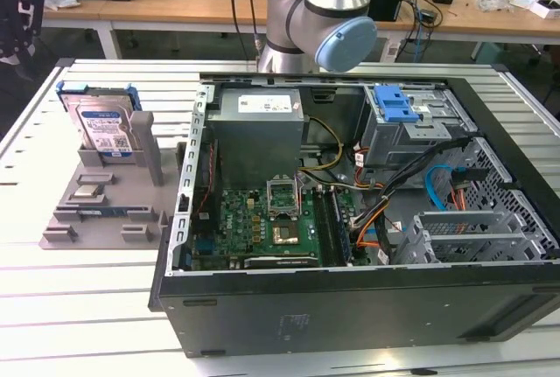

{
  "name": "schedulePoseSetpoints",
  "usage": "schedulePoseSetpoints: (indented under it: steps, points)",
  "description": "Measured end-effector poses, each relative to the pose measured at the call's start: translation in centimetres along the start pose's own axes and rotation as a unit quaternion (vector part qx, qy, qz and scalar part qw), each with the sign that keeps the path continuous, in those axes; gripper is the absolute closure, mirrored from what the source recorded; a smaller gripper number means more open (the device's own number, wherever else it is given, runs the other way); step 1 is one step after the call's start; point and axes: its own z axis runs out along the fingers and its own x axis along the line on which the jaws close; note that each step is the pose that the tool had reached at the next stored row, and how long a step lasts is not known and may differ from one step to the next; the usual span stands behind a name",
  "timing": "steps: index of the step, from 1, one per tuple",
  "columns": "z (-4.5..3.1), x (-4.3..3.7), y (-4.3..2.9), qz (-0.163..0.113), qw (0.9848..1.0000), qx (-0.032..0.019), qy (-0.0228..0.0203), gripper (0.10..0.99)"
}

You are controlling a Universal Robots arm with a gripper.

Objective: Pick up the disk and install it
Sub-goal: 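Pick up the disk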

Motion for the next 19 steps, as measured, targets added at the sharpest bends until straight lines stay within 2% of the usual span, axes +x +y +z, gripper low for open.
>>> schedulePoseSetpoints:
  steps: [4, 8, 14, 19]
  points:
    - [0.0, 0.0, 0.0, -0.024, 0.9997, -0.0005, -0.0003, 0.98]
    - [0.0, 0.0, 0.0, -0.048, 0.9988, -0.0011, -0.0006, 0.98]
    - [0.0, 0.0, 0.0, -0.091, 0.9958, -0.002, -0.0013, 0.98]
    - [0.0, 0.0, 0.0, -0.122, 0.9925, -0.0027, -0.0017, 0.98]
